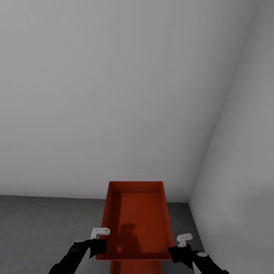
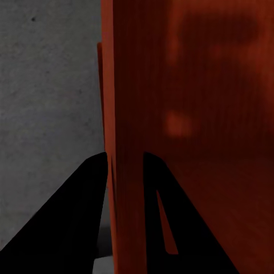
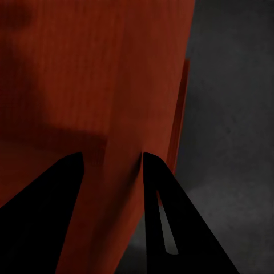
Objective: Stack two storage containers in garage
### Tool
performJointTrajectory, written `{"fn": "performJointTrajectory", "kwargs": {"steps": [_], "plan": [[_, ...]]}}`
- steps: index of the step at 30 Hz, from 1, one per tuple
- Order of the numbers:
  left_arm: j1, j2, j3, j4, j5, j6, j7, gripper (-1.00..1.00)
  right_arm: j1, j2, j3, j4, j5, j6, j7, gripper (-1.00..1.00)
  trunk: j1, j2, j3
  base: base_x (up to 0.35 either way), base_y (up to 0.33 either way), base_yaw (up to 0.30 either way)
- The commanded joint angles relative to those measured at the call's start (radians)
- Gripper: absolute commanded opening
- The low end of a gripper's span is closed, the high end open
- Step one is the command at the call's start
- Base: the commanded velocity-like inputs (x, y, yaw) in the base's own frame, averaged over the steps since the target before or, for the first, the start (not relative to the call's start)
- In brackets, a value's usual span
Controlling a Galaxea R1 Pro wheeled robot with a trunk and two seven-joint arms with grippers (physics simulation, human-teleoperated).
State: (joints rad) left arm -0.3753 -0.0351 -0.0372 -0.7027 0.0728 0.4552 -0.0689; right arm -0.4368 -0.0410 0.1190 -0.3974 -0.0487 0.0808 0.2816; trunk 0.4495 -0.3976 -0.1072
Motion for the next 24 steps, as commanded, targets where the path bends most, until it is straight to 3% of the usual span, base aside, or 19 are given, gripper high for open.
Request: {"fn": "performJointTrajectory", "kwargs": {"steps": [1,24], "plan": [[-0.001,-0.009,-0.007,-0.003,0.013,-0.074,0.005,-1.0,0.0,0.027,-0.001,0.002,0.008,0.007,0.004,-1.0,0.001,-0.002,-0.004,0.0,0.0,0.0],[-0.001,-0.009,-0.008,-0.003,0.015,-0.075,0.005,-1.0,0.0,0.027,-0.002,0.002,0.007,0.007,0.004,-1.0,0.001,-0.002,-0.04,0.0,0.0,0.0]]}}
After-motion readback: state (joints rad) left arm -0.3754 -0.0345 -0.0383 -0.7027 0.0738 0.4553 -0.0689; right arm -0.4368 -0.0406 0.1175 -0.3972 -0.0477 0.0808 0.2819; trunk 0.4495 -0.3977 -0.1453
